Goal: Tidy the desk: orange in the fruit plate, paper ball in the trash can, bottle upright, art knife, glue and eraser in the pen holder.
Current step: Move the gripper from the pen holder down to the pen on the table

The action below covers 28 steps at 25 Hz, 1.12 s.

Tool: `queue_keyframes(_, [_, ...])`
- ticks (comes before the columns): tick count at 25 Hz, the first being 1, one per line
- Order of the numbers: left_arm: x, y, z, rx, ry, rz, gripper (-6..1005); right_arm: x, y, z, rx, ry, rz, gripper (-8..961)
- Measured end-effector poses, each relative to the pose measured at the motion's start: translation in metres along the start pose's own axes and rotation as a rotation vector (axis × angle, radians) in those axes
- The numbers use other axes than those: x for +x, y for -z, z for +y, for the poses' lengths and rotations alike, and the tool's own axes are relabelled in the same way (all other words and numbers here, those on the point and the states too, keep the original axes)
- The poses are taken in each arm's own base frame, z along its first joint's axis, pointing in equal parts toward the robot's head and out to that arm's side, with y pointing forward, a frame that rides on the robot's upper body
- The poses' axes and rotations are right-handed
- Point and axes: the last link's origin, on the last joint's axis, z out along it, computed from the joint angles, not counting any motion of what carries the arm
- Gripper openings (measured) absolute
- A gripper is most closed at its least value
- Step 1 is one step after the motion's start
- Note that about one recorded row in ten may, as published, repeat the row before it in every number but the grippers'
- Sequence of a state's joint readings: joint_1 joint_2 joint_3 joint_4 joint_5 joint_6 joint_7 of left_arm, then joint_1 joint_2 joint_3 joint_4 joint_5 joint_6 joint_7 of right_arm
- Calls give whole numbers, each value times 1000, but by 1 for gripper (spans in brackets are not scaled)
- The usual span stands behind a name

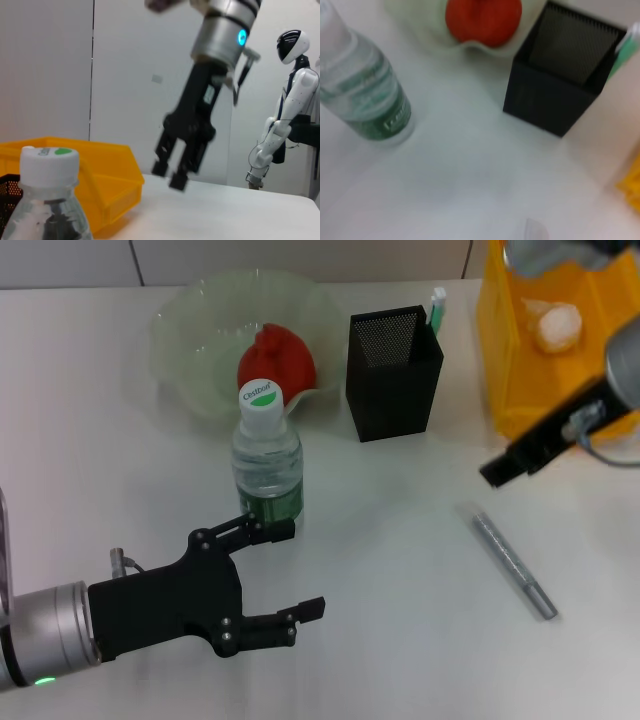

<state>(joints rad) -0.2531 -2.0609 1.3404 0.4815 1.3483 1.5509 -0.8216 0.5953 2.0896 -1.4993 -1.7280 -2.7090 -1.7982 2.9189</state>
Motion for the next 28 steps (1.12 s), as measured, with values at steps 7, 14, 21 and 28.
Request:
queue_keyframes(7, [0, -1, 0, -1, 0, 0, 861, 17, -31, -2, -36, -49, 102, 653])
queue_keyframes(14, [0, 0, 0, 1, -1, -3, 861, 24, -54, -6, -48, -87, 142, 652])
queue_keyframes(21, [-1, -1, 0, -1, -1, -5, 861, 27, -70, -10, -49, -110, 156, 651])
queue_keyframes(28, [-1, -1, 1, -2, -2, -5, 861, 29, -79, -12, -69, -142, 154, 525])
